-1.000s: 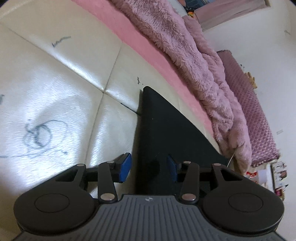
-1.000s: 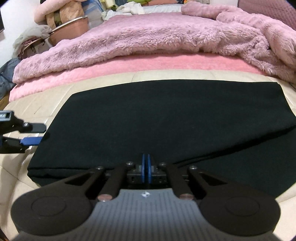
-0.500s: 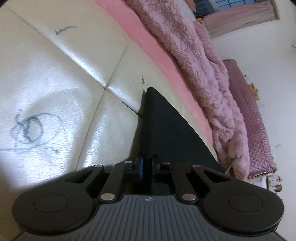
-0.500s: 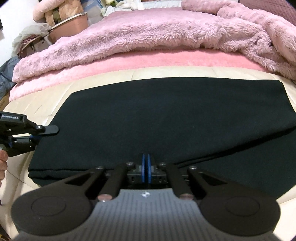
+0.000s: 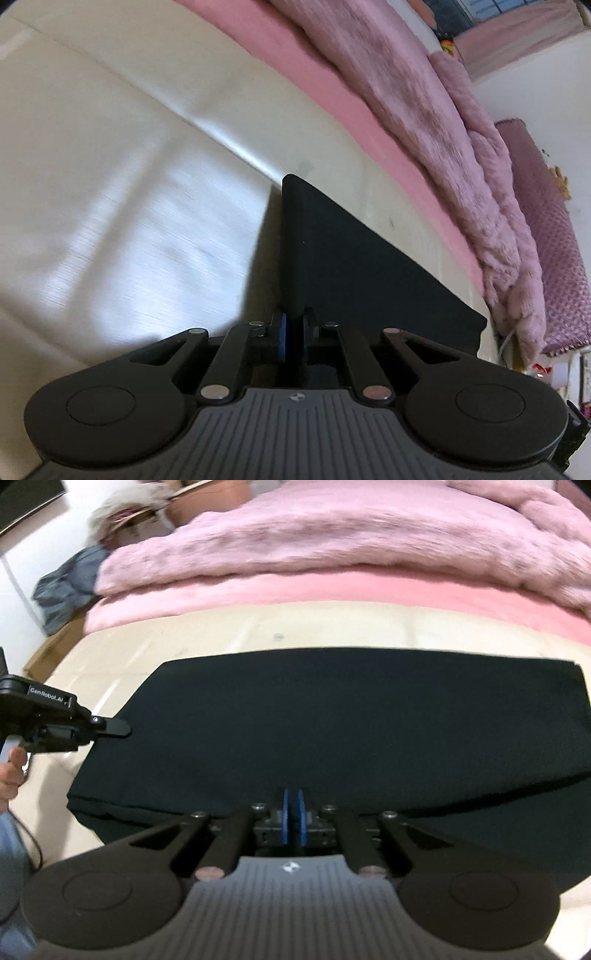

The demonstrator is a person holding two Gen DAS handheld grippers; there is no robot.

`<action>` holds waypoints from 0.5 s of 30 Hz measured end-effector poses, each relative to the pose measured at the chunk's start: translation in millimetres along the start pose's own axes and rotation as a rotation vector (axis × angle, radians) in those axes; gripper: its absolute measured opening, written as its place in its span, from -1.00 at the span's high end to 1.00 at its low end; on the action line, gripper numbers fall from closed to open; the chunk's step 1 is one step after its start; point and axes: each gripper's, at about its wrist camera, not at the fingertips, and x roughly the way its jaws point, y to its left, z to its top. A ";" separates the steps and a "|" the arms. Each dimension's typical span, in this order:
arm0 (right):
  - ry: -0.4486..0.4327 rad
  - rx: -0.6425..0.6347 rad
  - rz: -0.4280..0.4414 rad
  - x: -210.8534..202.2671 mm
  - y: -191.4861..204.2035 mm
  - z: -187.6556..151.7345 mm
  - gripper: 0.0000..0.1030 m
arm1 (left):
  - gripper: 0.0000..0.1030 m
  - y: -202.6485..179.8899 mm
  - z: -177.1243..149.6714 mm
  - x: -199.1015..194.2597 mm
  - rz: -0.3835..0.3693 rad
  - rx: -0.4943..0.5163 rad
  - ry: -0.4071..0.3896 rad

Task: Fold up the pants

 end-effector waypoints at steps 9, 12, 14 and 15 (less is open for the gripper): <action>-0.020 0.004 -0.044 -20.1 3.8 3.0 0.94 | 0.86 0.0 32.5 -64.8 0.022 0.035 -0.077; -0.028 0.007 -0.081 -30.9 -7.4 1.0 0.93 | 0.86 -21.3 36.0 -74.9 -0.001 0.060 -0.089; -0.037 0.020 -0.094 -38.8 -17.2 -1.1 0.93 | 0.86 -40.9 36.3 -79.6 -0.022 0.078 -0.092; -0.043 0.033 -0.097 -42.7 -24.0 -1.3 0.93 | 0.86 -49.4 36.3 -82.7 -0.029 0.090 -0.094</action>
